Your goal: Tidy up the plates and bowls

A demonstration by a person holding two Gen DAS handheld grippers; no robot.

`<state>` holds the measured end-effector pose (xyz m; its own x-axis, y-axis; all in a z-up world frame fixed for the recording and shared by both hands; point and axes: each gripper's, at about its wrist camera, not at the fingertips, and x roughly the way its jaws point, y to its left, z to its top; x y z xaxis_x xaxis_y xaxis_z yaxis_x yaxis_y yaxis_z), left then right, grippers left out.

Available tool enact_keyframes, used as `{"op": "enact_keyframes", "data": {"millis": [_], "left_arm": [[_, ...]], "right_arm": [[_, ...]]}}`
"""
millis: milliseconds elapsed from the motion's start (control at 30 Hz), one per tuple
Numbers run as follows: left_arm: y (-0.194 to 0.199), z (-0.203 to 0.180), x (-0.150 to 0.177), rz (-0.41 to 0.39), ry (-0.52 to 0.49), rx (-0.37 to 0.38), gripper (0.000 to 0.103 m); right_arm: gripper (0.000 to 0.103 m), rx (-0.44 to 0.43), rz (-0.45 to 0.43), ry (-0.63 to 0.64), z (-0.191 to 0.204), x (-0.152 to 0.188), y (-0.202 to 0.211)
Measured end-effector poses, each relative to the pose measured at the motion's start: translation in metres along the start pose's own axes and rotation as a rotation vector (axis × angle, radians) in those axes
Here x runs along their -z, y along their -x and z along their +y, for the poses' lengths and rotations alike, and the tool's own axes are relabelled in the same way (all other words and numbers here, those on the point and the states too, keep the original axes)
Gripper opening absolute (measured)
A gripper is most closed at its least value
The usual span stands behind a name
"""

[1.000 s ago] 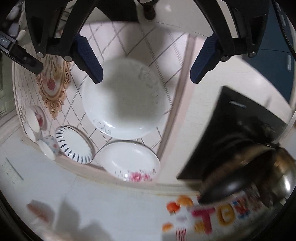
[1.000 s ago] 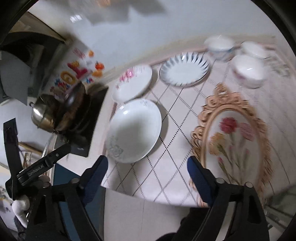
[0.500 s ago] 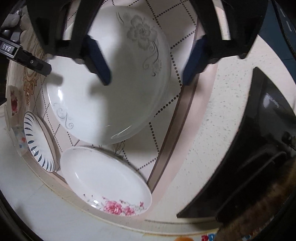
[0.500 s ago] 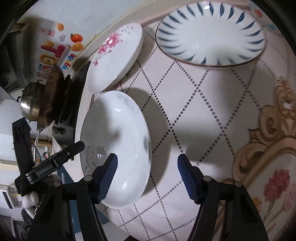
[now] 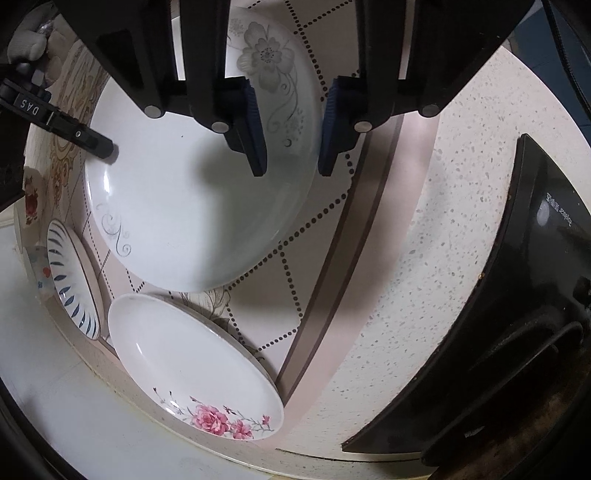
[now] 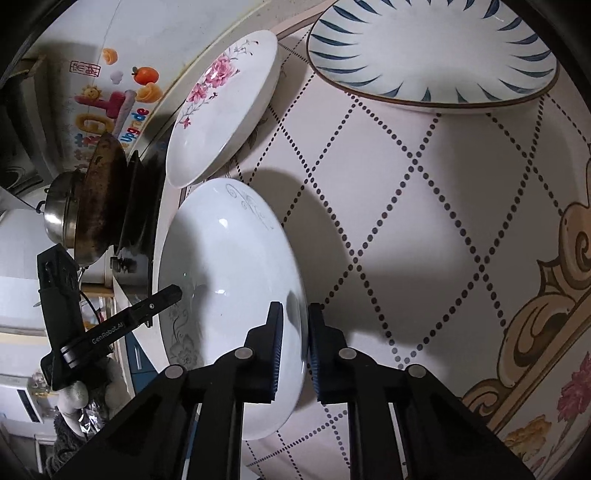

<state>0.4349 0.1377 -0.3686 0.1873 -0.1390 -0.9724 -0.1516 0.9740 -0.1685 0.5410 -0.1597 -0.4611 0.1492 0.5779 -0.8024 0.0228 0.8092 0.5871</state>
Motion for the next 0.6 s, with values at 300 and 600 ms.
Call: {"op": "enact_keyframes", "data": {"millis": [300, 600], "left_arm": [[0.006, -0.024, 0.012, -0.023, -0.043, -0.010, 0.026], [0.013, -0.081, 0.022, -0.057, -0.147, 0.019, 0.026]], "right_arm": [[0.015, 0.002, -0.026, 0.012, -0.007, 0.012, 0.021], [0.015, 0.007, -0.092, 0.006, -0.035, 0.023, 0.077]]}}
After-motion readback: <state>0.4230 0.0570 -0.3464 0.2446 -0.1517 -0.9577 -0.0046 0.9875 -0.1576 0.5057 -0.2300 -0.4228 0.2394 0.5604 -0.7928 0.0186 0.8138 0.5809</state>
